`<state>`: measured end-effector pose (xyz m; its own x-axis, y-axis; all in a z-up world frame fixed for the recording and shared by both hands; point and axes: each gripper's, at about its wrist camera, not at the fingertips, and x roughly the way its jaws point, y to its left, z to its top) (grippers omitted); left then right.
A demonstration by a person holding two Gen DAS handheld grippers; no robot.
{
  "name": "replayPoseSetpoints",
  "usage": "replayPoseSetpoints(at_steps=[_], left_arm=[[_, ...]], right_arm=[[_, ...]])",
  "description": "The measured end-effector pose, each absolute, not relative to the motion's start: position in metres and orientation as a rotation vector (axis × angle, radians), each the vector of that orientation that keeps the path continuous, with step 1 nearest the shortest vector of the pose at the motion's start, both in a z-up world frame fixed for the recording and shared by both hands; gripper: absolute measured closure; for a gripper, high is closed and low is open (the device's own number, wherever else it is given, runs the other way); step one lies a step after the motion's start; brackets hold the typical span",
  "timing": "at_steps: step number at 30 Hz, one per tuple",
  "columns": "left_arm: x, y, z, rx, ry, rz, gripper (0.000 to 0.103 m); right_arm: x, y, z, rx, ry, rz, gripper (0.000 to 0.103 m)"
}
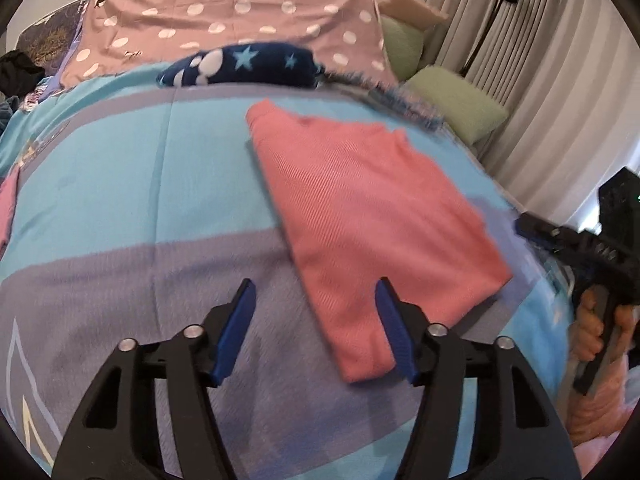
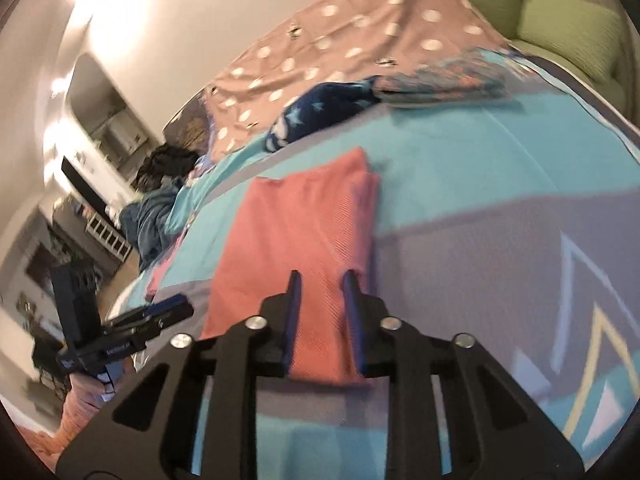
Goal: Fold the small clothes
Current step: 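Open both grippers and move them to the folded sweater's edge, then grasp the folded sweater with the left gripper while the right gripper grasps beside it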
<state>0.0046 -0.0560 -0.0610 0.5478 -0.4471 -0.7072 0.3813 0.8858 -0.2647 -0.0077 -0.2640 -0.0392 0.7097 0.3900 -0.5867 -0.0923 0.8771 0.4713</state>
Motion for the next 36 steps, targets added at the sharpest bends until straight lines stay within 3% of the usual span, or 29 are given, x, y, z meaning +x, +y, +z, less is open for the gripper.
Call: replayPoseSetpoints(at_steps=[2,4,7,8,10,13,15,21,24,26,29,33,36], left_arm=[[0.013,-0.06,-0.054,-0.112,0.846,-0.51,0.067],[0.025,-0.068,-0.048,-0.147,0.824,-0.54,0.078],[0.046,-0.081,-0.061,-0.204,0.873,-0.573,0.08],[0.05,-0.084,-0.072,-0.193,0.899,-0.555,0.081],[0.054,-0.09,-0.095,-0.139,0.931,-0.524,0.086],[0.048,-0.086,-0.092,-0.161,0.904,-0.55,0.086],[0.048,-0.084,-0.089,-0.149,0.908,-0.556,0.086],[0.066,-0.096,-0.068,-0.085,0.858,-0.573,0.085],[0.092,-0.101,-0.068,-0.106,0.868,-0.558,0.085],[0.109,-0.102,-0.079,-0.109,0.91,-0.525,0.085],[0.114,-0.101,-0.095,-0.129,0.924,-0.53,0.085],[0.113,-0.099,-0.095,-0.15,0.92,-0.549,0.085],[0.11,-0.101,-0.093,-0.133,0.91,-0.545,0.084]], right_arm=[[0.014,-0.251,-0.038,0.439,0.752,0.357,0.087],[0.03,-0.243,-0.042,0.462,0.772,0.402,0.088],[0.053,-0.24,-0.065,0.445,0.848,0.314,0.089],[0.063,-0.243,-0.084,0.405,0.907,0.217,0.103],[0.068,-0.252,-0.101,0.444,0.934,0.207,0.103],[0.064,-0.256,-0.092,0.44,0.919,0.235,0.103],[0.066,-0.254,-0.079,0.393,0.893,0.25,0.097],[0.112,-0.244,-0.054,0.342,0.86,0.349,0.096],[0.143,-0.247,-0.067,0.343,0.911,0.317,0.096],[0.159,-0.253,-0.086,0.279,0.95,0.188,0.103],[0.163,-0.274,-0.104,0.418,0.935,0.24,0.103],[0.156,-0.265,-0.099,0.331,0.891,0.243,0.103],[0.148,-0.264,-0.088,0.352,0.873,0.271,0.087]])
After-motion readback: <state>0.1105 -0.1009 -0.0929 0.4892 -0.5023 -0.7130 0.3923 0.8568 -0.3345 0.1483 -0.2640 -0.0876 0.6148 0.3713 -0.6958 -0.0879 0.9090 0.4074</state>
